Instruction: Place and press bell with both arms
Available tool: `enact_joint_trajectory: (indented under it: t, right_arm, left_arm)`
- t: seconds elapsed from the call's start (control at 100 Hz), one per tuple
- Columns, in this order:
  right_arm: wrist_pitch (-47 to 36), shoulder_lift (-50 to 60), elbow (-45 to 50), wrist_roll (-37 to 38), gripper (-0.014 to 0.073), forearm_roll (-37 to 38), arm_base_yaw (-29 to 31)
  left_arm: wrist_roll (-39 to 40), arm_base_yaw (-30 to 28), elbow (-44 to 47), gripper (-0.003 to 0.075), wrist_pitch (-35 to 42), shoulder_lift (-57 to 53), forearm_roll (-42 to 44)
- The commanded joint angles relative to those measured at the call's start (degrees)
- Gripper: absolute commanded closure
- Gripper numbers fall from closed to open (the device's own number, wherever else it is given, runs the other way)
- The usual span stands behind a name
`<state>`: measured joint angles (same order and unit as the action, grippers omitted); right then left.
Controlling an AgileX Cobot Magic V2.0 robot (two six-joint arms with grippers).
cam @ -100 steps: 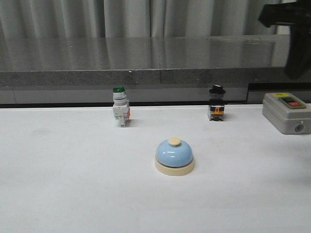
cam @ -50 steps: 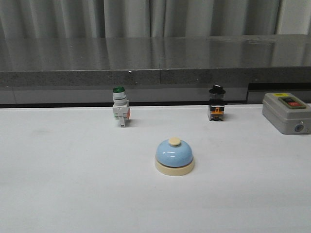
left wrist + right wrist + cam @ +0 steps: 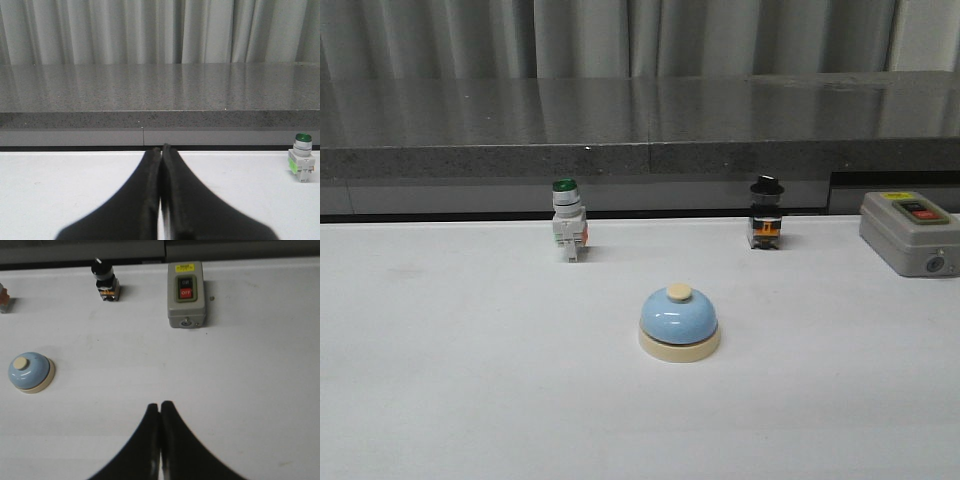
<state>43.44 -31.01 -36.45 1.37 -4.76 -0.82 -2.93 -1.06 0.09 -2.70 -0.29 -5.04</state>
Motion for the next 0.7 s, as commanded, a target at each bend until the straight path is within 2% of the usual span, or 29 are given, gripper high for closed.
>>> enact_joint_trajectory:
  t: [0.0,0.4,0.56,0.69]
  right_arm:
    - [-3.5,4.8,0.3,-0.1,0.0654,-0.5,0.4]
    - [-1.1,24.9,8.5,-0.1,0.0654,-0.9,0.4]
    - [-3.5,33.1,11.5,-0.1,0.0654,-0.5,0.5]
    - [-6.9,32.7,13.0,-0.1,0.0654,3.1,0.5]
  left_arm:
    - [0.6,-0.1,2.4,0.0741,4.4,-1.7,0.0]
    - [0.6,-0.1,2.4,0.0741,4.4,-1.7,0.0]
    - [0.6,-0.1,2.4,0.0741,4.4,-1.7,0.0]
    - [0.6,-0.1,2.4,0.0741,4.4,-1.7,0.0]
